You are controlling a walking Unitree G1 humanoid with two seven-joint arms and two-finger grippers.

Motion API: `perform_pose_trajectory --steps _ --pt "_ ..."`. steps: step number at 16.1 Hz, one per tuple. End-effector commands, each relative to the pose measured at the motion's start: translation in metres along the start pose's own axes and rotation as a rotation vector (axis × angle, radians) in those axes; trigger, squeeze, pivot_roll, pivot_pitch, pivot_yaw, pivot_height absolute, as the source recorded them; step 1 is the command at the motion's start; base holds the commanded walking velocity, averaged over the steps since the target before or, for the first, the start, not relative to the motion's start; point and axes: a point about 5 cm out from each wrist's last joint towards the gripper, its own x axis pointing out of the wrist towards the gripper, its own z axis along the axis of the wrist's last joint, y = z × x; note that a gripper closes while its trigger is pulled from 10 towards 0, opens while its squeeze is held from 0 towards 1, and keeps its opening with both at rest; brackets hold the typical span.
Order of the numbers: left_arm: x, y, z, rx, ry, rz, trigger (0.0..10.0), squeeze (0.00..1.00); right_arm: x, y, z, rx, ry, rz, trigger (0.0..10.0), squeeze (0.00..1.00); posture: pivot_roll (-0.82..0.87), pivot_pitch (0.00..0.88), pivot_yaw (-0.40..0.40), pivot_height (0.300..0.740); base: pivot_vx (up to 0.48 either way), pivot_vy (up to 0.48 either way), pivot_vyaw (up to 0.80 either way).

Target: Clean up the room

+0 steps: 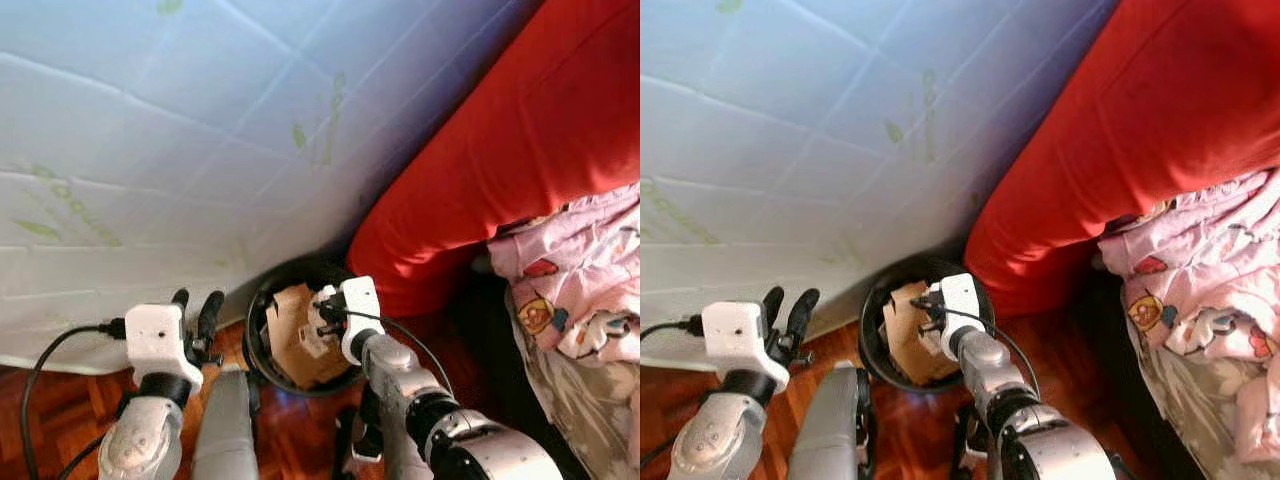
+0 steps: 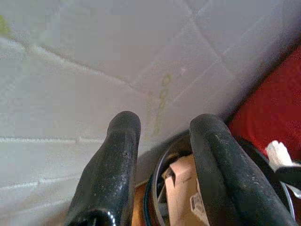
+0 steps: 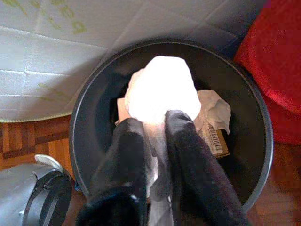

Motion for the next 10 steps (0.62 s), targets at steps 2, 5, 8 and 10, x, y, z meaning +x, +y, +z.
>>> perform_pose_trajectory --steps 2,5,8,10 --pt "-0.0069 -0.0005 -0.0006 0.012 0.031 0.015 10.0 0.00 0.0014 0.0338 -0.0176 0.059 0.040 0.088 10.0 1.00 0.33 0.461 -0.124 0.637 0.000 0.000 0.00" --pt "-0.0067 -0.0014 0.0003 0.013 0.037 0.018 10.0 0.00 0.0017 0.0367 -0.0161 0.038 0.032 0.111 10.0 1.00 0.33 0.463 -0.129 0.637 0.000 0.000 0.00" --pt "-0.0070 -0.0017 0.0005 0.012 0.041 0.022 10.0 0.00 0.0015 0.0390 -0.0165 0.018 0.027 0.131 10.0 1.00 0.34 0.464 -0.133 0.637 0.000 0.000 0.00" --pt "-0.0074 -0.0026 -0.0003 0.010 0.050 0.022 10.0 0.00 0.0011 0.0379 -0.0188 0.004 0.038 0.123 10.0 1.00 0.33 0.465 -0.136 0.637 0.000 0.000 0.00"
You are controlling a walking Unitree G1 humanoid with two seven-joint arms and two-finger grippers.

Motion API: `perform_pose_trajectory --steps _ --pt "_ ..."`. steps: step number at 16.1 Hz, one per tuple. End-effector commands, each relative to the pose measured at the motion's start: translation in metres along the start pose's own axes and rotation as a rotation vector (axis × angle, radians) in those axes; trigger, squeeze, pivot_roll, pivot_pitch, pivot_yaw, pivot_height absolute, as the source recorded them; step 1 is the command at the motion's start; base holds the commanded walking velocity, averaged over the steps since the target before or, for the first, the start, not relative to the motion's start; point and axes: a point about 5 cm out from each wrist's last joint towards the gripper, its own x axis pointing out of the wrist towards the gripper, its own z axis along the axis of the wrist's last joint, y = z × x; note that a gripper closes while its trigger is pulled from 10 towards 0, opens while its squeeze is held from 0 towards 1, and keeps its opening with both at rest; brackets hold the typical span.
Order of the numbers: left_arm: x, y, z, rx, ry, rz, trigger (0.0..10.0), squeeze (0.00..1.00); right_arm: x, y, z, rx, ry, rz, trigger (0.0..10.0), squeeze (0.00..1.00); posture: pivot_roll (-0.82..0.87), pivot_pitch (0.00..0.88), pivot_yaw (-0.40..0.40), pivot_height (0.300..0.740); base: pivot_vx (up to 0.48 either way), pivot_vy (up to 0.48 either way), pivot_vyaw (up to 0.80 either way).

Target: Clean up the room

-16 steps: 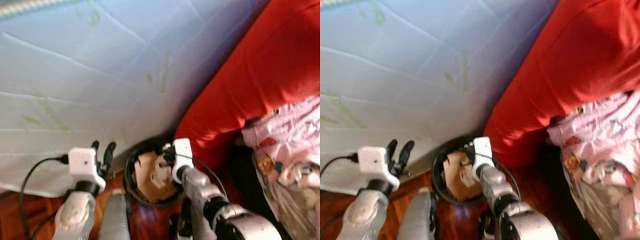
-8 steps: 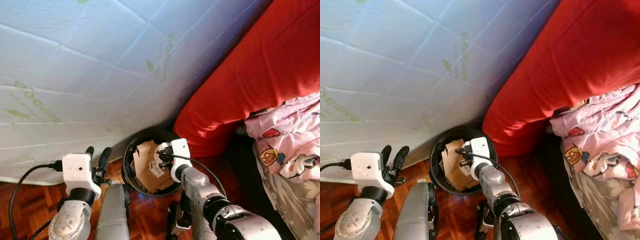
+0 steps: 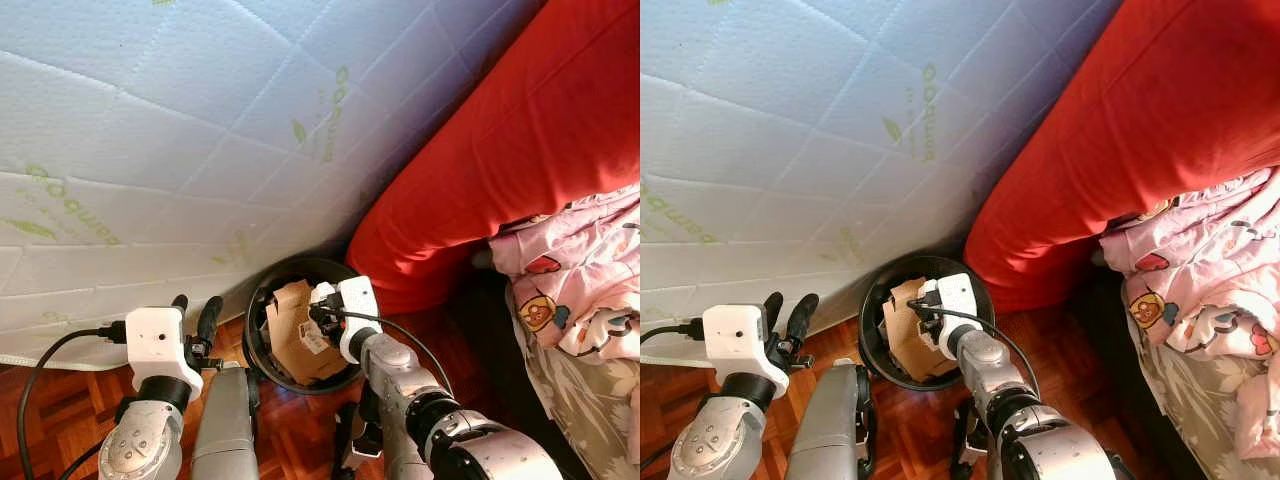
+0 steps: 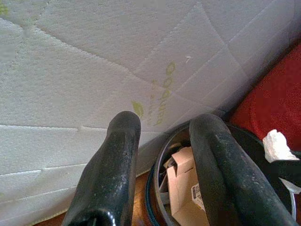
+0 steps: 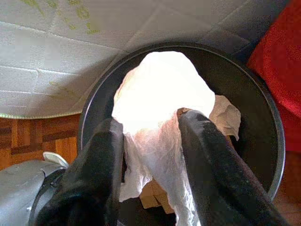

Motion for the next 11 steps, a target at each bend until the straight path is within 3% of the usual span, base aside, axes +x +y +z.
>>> perform_pose_trajectory --steps 1,7,9,11 --pt "-0.005 -0.002 -0.002 0.012 0.024 0.003 10.0 0.00 0.002 0.035 -0.021 0.039 0.061 0.072 10.0 1.00 0.33 0.471 -0.137 0.637 0.000 0.000 0.00" --pt "-0.003 -0.002 0.000 0.008 0.021 0.010 10.0 0.00 0.000 0.037 -0.028 0.028 0.104 0.114 10.0 1.00 0.32 0.484 -0.146 0.637 0.000 0.000 0.00" --pt "-0.003 -0.002 0.000 0.008 0.022 0.013 10.0 0.00 -0.002 0.042 -0.039 -0.048 0.176 0.158 10.0 1.00 0.32 0.486 -0.148 0.637 0.000 0.000 0.00" --pt "-0.004 -0.002 -0.001 0.007 0.025 0.014 10.0 0.00 -0.005 0.038 -0.049 -0.094 0.230 0.124 10.0 1.00 0.32 0.486 -0.148 0.637 0.000 0.000 0.00"
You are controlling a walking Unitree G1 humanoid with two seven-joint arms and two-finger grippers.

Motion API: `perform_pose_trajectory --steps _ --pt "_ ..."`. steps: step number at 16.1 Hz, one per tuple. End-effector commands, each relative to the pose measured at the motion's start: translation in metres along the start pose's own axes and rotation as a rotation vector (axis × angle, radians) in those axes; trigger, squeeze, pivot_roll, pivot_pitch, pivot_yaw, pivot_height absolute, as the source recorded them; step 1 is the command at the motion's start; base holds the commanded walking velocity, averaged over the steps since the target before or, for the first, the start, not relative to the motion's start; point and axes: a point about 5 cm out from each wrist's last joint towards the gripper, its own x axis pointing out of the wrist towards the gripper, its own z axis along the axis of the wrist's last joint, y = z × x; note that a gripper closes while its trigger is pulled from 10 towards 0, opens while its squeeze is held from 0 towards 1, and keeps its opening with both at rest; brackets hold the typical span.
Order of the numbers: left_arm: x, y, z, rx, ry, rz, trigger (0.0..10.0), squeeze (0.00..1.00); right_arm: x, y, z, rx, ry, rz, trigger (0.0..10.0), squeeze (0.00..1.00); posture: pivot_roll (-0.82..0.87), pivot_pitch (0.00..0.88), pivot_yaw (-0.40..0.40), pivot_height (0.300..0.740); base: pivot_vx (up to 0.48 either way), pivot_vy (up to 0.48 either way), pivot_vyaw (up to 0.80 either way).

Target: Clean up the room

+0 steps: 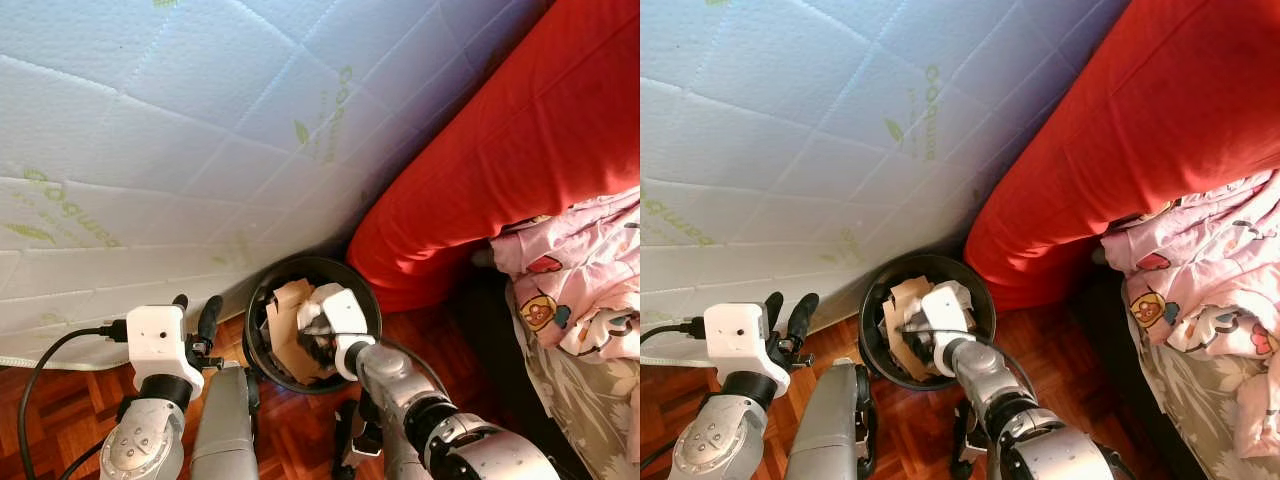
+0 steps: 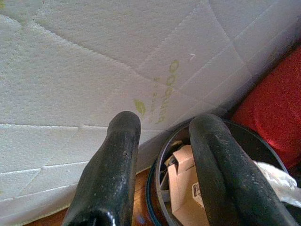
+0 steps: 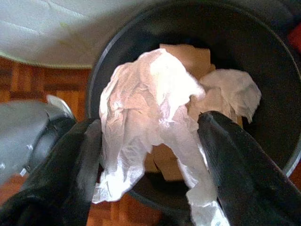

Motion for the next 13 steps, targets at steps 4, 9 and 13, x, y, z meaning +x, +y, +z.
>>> perform_pose_trajectory --steps 4,9,13 --pt "-0.005 -0.002 -0.001 0.011 0.018 0.002 10.0 0.00 0.005 0.031 0.010 0.142 -0.155 0.048 10.0 1.00 0.33 0.488 -0.148 0.637 0.000 0.000 0.00" --pt "-0.006 -0.002 -0.001 0.013 0.018 0.001 10.0 0.00 0.001 0.019 -0.025 0.130 0.042 -0.049 10.0 1.00 0.33 0.483 -0.147 0.637 0.000 0.000 0.00" --pt "-0.005 -0.003 -0.002 0.013 0.019 -0.004 10.0 0.00 0.003 0.027 -0.016 -0.229 0.028 -0.010 10.0 1.00 0.33 0.470 -0.140 0.637 0.000 0.000 0.00"
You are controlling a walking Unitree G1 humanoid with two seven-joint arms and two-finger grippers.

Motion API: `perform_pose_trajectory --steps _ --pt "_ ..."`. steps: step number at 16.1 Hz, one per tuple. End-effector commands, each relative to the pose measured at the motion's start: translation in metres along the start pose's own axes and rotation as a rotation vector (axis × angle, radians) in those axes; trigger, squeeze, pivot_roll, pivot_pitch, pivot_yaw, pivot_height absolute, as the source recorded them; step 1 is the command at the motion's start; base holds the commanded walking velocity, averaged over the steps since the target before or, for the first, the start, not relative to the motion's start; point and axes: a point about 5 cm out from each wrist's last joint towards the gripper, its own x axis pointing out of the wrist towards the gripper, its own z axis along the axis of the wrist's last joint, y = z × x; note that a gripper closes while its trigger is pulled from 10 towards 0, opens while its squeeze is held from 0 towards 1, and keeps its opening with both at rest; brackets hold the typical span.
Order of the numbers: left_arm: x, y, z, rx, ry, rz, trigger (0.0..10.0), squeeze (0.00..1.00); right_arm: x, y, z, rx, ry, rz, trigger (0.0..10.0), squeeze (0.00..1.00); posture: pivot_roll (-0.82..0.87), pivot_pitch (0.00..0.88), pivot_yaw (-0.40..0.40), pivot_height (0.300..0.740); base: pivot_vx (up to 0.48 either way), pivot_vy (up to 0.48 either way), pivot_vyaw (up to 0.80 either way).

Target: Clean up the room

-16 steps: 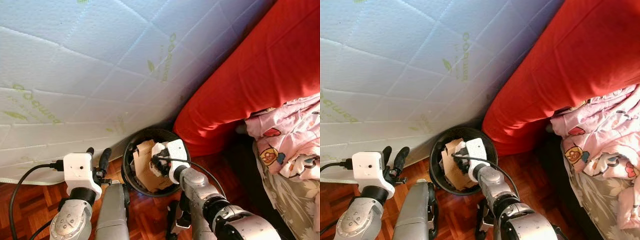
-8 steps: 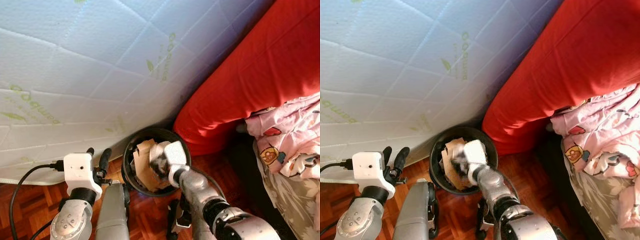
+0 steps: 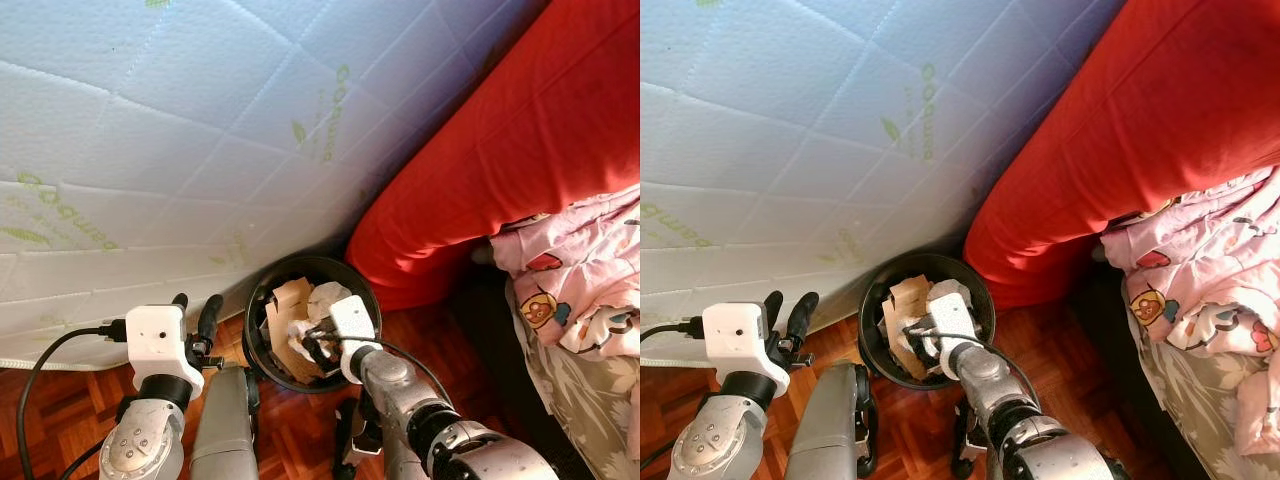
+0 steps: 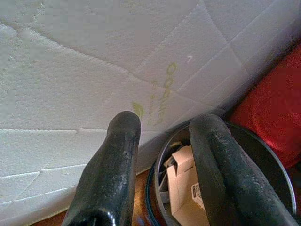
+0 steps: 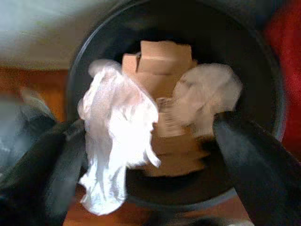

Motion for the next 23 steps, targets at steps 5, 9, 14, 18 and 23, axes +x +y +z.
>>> perform_pose_trajectory --steps 5,9,14,18,23 --pt "-0.004 0.000 -0.003 0.019 0.027 0.000 10.0 0.00 0.002 0.028 -0.009 0.314 0.038 0.049 10.0 0.00 0.34 0.469 -0.136 0.637 0.000 0.000 0.00" --pt "-0.006 -0.001 -0.004 0.019 0.031 -0.001 10.0 0.00 0.002 0.014 -0.003 0.669 -0.010 -0.034 10.0 0.00 0.34 0.475 -0.135 0.637 0.000 0.000 0.00" --pt "-0.007 -0.001 -0.003 0.020 0.032 0.000 10.0 0.00 0.004 0.020 0.002 0.978 -0.041 0.036 10.0 0.00 0.34 0.479 -0.134 0.637 0.000 0.000 0.00" --pt "-0.006 -0.001 -0.003 0.021 0.030 0.004 10.0 0.00 0.004 0.027 0.012 0.229 -0.084 0.072 10.0 0.00 0.34 0.479 -0.138 0.637 0.000 0.000 0.00" --pt "-0.006 0.000 -0.003 0.021 0.028 0.008 10.0 0.00 0.002 0.036 0.034 -0.249 -0.258 0.056 10.0 0.00 0.34 0.478 -0.140 0.637 0.000 0.000 0.00"
